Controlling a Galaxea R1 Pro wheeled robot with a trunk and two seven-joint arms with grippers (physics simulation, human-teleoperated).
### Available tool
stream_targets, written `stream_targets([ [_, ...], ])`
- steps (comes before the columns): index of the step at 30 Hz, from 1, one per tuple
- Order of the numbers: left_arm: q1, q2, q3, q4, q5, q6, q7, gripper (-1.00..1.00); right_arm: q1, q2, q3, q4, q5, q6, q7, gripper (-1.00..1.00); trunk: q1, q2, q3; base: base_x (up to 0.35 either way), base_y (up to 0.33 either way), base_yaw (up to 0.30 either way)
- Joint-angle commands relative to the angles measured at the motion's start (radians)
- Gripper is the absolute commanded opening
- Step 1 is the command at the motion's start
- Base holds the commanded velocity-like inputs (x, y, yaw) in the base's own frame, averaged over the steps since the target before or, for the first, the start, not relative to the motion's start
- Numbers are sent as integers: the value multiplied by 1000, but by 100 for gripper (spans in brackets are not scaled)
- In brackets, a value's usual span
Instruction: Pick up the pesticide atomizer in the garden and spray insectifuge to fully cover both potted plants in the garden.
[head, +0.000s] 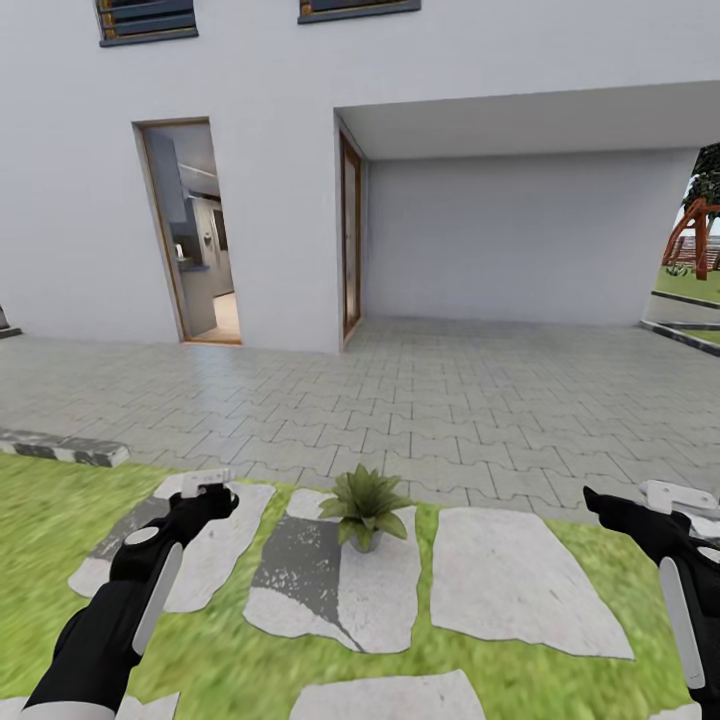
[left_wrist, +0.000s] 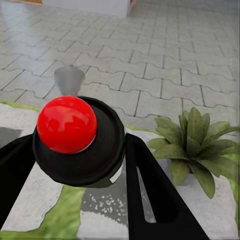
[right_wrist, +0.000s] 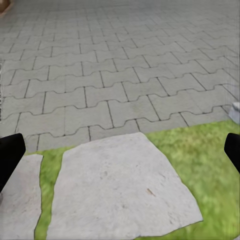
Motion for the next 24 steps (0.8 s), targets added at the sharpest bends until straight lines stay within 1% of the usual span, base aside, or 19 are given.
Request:
stream_targets([
  [1, 0, 0, 1, -1, 10, 8, -2, -100, -1, 1, 0, -1, -4, 5, 3, 100, -4, 7, 2, 0, 0, 0],
  [4, 0, -2, 0, -1, 10, 14, -2, -100, -2, 5, 7, -1, -7, 2, 4, 100, -16, 28, 12, 0, 0, 0],
  [10, -1, 0, 0, 0, 9, 16, -3, -100, -2, 5, 0, 0, -8, -3, 3, 100, -39, 70, 30, 0, 0, 0],
  [13, -1, 3, 0, 1, 7, 17, -9, -100, -1, 2, 1, 0, -1, -3, 2, 100, -50, 91, 40, 0, 0, 0],
  [17, -5, 7, 0, 2, 3, 20, -40, -100, 1, 0, 4, 1, 2, -1, 3, 100, -65, 119, 52, 0, 0, 0],
  [18, -9, 9, 1, 1, -6, 32, -64, -100, 2, 0, 10, 2, 3, -1, 3, 100, -69, 126, 55, 0, 0, 0],
  [19, -18, 24, 1, -1, -31, 65, -108, -100, -1, -4, 52, 1, 6, 8, 4, 100, -73, 133, 59, 0, 0, 0],
  [20, -18, 24, 1, -1, -31, 65, -108, -100, -1, -4, 52, 1, 6, 8, 4, 100, -77, 140, 62, 0, 0, 0],
  [21, -24, 33, 1, -2, -42, 75, -127, -100, -3, -10, 77, 0, 10, 18, 4, 100, -81, 147, 65, 0, 0, 0],
  [23, -35, 52, 1, -2, -64, 90, -176, -100, -18, -34, 140, -1, 16, 49, 6, 100, -88, 161, 71, 0, 0, 0],
  [24, -42, 61, 1, -2, -74, 96, -206, -100, -46, -70, 223, -1, 21, 84, 16, 100, -92, 168, 74, 0, 0, 0],
])
